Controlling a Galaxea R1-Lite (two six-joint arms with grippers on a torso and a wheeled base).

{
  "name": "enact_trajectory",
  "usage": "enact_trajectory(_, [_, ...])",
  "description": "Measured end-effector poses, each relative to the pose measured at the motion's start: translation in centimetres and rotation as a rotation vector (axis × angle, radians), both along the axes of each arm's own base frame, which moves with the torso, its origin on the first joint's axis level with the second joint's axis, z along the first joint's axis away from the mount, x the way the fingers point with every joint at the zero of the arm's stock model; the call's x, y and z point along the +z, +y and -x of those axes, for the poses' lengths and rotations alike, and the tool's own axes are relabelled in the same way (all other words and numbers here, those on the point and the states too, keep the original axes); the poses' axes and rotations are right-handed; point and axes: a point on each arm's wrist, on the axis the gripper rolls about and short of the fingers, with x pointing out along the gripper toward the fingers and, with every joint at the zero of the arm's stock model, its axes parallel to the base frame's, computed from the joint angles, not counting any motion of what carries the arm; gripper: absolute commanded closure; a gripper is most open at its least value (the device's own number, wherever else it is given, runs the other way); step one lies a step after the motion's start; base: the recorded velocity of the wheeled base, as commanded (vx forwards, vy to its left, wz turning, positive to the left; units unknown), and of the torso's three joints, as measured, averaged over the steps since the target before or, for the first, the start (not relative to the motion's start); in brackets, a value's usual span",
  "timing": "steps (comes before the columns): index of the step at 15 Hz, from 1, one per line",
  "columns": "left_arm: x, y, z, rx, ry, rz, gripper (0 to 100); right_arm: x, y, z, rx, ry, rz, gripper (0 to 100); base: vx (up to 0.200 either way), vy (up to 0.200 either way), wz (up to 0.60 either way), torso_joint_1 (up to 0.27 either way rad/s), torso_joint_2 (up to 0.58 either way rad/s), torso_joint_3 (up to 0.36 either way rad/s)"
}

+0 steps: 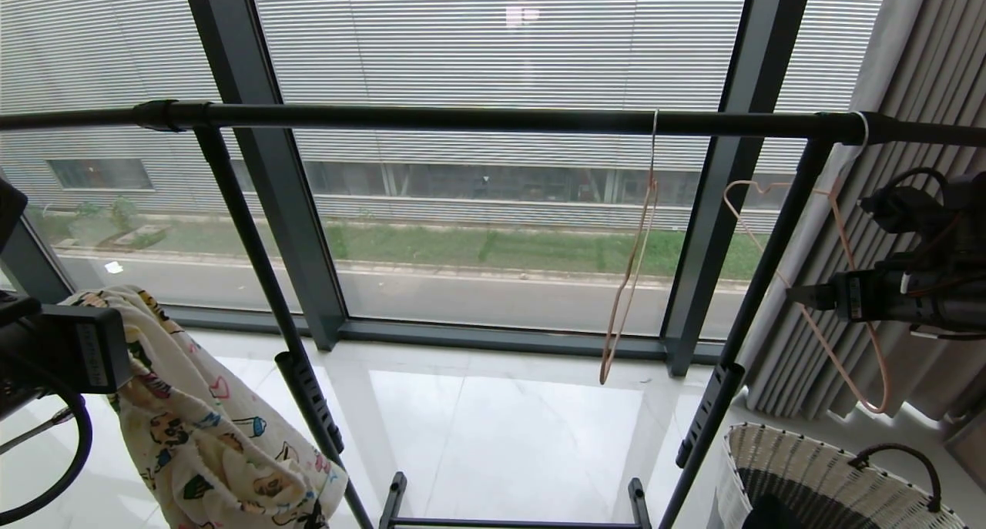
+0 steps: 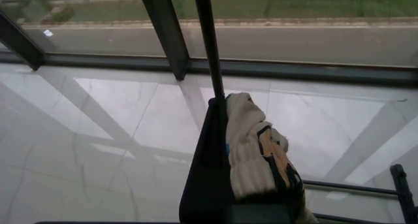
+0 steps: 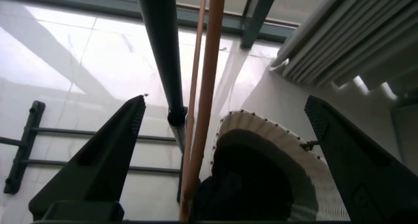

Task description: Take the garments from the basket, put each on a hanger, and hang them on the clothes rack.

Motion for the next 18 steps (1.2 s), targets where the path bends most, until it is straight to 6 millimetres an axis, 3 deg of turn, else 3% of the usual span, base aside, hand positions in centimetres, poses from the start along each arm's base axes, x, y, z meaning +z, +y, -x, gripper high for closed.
enact_trajectory(3, [0.0, 0.0, 0.0, -0.001, 0.0, -0.001, 100, -0.1, 0.0, -0.3, 0.002, -0.004, -0.003, 0, 0.0, 0.0, 0.0, 0.0, 0.0, 0.0])
enact_trajectory(4, [0.0, 0.0, 0.0, -0.001, 0.001, -0.001, 100, -0.1, 0.1, -0.4, 0.003, -0.011, -0.005, 100, 0.0, 0.0, 0.0, 0.0, 0.0, 0.0])
enact_trajectory(14, [0.0, 0.0, 0.0, 0.0, 0.0, 0.0, 100, -0.1, 0.1, -0.2, -0.008, -0.011, -0.023, 100, 0.0, 0.0, 0.0, 0.0, 0.0, 0.0])
enact_trajectory(18, [0.0, 0.0, 0.0, 0.0, -0.003, 0.001, 100, 1.0, 0.6, 0.8, -0.019, -0.065, -0.078, 100, 0.0, 0.0, 0.0, 0.0, 0.0, 0.0])
